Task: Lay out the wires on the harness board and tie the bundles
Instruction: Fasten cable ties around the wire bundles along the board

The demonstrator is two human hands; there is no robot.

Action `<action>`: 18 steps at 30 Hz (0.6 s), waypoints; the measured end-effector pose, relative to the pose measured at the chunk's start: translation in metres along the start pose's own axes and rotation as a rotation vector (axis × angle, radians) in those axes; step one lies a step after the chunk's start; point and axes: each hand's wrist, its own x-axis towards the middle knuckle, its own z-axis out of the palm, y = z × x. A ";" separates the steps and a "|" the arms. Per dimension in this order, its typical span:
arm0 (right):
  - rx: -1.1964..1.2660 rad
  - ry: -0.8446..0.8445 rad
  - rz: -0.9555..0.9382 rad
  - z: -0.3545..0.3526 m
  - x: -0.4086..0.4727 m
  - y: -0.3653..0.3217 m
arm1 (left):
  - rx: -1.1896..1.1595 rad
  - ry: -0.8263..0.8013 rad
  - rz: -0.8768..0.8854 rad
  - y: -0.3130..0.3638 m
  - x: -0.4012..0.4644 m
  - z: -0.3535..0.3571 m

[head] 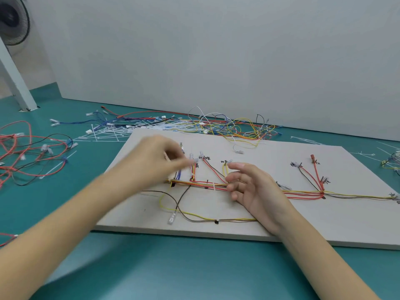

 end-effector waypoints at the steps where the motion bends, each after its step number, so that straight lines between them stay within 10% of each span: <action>1: -0.011 -0.004 -0.004 0.000 0.000 0.000 | 0.102 0.104 -0.022 -0.012 0.013 -0.011; 6: -0.048 -0.019 -0.019 0.001 -0.001 0.001 | 0.467 0.380 -0.165 -0.100 0.072 -0.052; 12: -0.080 -0.042 -0.025 0.002 -0.002 0.001 | 0.772 -0.092 -0.276 -0.169 0.090 -0.056; 18: -0.099 -0.050 -0.040 0.002 -0.003 0.001 | 0.680 0.059 -0.207 -0.182 0.090 -0.060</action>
